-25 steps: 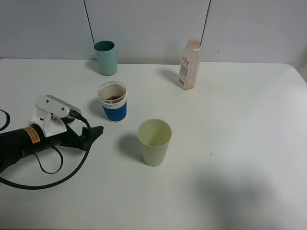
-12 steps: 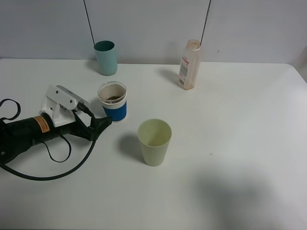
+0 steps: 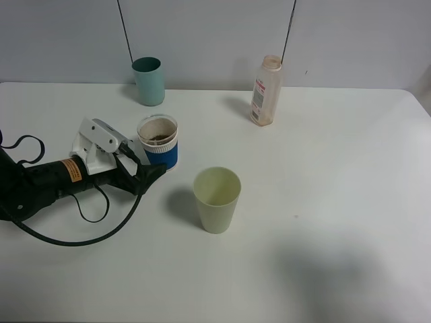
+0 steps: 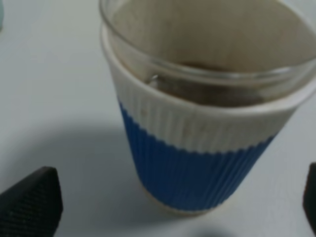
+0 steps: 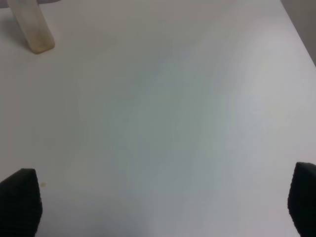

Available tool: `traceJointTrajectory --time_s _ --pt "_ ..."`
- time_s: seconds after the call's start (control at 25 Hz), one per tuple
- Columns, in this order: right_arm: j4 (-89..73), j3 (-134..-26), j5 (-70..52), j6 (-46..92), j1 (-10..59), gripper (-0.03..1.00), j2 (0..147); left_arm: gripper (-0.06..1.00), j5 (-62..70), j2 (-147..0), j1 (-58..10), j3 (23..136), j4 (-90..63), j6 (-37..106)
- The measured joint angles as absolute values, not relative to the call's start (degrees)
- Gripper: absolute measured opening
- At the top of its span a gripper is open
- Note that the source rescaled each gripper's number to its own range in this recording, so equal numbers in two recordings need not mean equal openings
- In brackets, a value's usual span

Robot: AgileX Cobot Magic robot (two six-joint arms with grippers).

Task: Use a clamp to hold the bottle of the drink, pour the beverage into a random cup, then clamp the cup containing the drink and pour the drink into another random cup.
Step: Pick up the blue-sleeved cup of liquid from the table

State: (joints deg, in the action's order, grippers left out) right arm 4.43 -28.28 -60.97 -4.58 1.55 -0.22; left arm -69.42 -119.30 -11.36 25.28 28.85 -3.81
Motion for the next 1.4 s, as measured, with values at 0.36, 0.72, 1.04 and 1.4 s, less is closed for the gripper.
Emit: traceJointTrajectory --time_s 0.36,0.72,1.04,1.4 --pt "4.4 -28.3 -61.0 -4.6 1.6 1.0 -0.2 1.0 -69.4 -119.7 -11.4 27.6 29.6 -4.0" --pt "4.4 -28.3 -61.0 -4.6 1.6 1.0 -0.2 1.0 -69.5 -121.1 -11.4 29.9 30.5 -4.0" --pt "4.4 -28.3 -61.0 -4.6 1.6 1.0 -0.2 1.0 -69.4 -124.3 -11.9 32.7 32.3 -5.9" --pt "4.4 -28.3 -61.0 -4.6 1.6 1.0 -0.2 1.0 -69.4 -127.7 -15.4 38.2 32.2 -6.8"
